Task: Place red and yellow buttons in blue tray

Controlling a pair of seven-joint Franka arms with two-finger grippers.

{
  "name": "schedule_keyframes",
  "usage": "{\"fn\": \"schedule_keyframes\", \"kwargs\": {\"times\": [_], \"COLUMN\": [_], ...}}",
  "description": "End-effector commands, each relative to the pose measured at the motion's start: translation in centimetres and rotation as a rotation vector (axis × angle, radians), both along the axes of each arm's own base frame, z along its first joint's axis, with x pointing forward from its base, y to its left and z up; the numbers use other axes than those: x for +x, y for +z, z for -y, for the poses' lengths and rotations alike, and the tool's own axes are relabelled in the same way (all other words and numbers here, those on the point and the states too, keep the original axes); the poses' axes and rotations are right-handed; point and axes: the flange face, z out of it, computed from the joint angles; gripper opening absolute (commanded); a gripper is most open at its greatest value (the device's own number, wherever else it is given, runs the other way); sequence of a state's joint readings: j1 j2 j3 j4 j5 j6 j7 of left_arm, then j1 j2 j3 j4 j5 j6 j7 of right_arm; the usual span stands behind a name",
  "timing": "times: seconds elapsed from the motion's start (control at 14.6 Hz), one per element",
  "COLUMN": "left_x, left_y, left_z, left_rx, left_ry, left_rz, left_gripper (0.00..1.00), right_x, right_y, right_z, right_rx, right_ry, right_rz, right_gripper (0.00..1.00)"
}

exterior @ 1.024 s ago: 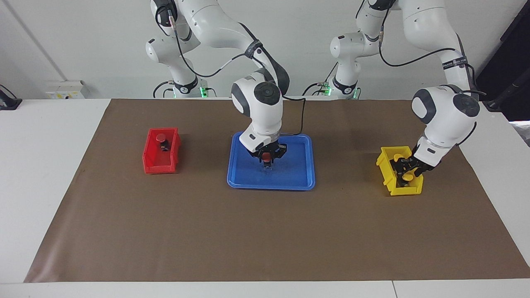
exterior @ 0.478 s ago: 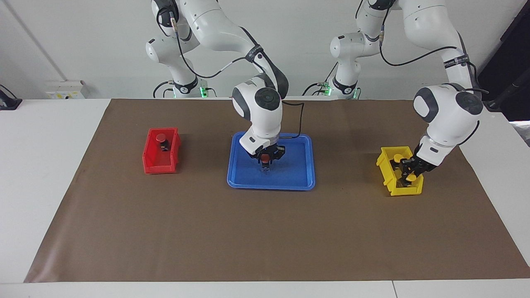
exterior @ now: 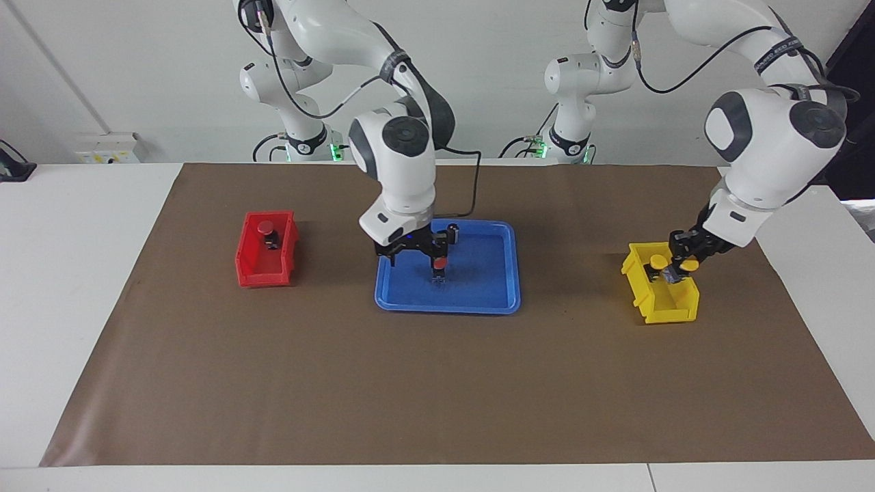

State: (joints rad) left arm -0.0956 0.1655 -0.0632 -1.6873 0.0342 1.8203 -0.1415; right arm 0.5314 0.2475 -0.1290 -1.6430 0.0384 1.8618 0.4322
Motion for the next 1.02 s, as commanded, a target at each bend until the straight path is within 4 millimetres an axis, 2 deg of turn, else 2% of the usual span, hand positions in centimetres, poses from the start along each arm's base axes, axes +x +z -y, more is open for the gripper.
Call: {"fn": "schedule_keyframes", "kwargs": {"times": [0.0, 0.07, 0.14, 0.27, 0.34, 0.48, 0.55, 0.61, 0.68, 0.75, 0.96], "left_x": [-2.8, -3.5, -4.0, -6.2, -7.1, -9.1, -9.9, -10.6, -11.1, -11.6, -12.0], "left_y": [-1.1, -1.4, -2.2, -4.6, -5.4, -6.5, -7.4, -8.1, -8.5, -9.6, -12.0], "left_z": [8.2, 10.8, 12.4, 16.2, 17.8, 21.9, 24.0, 25.8, 26.8, 27.4, 28.1], "left_rx": [-0.005, -0.020, -0.038, -0.070, -0.080, -0.108, -0.124, -0.131, -0.136, -0.130, -0.132], "left_ry": [0.027, 0.050, 0.081, 0.073, 0.081, 0.065, 0.069, 0.075, 0.072, 0.064, 0.058], "left_rz": [-0.029, -0.016, -0.009, 0.005, 0.006, -0.012, -0.015, -0.008, -0.002, -0.013, -0.007], "left_gripper": [0.01, 0.01, 0.01, 0.01, 0.01, 0.01, 0.01, 0.01, 0.01, 0.01, 0.01], "right_x": [-4.7, -6.5, -8.1, -10.1, -10.6, -11.1, -11.1, -11.3, -11.6, -11.8, -12.3], "right_y": [2.4, 2.0, 1.3, -0.6, -1.5, -3.0, -4.0, -4.9, -6.0, -6.5, -7.5], "right_z": [9.4, 12.2, 15.2, 18.9, 20.3, 25.9, 28.2, 28.5, 28.3, 28.0, 28.0], "right_rx": [0.023, 0.027, 0.033, 0.045, 0.047, 0.050, 0.051, 0.050, 0.049, 0.049, 0.051], "right_ry": [0.031, 0.047, 0.082, 0.135, 0.136, 0.191, 0.186, 0.185, 0.183, 0.186, 0.195], "right_rz": [-0.018, -0.025, -0.004, 0.008, 0.007, 0.019, 0.024, 0.029, 0.027, 0.032, 0.017], "right_gripper": [1.00, 1.00, 1.00, 1.00, 1.00, 0.99, 0.94, 0.90, 0.84, 0.79, 0.72]}}
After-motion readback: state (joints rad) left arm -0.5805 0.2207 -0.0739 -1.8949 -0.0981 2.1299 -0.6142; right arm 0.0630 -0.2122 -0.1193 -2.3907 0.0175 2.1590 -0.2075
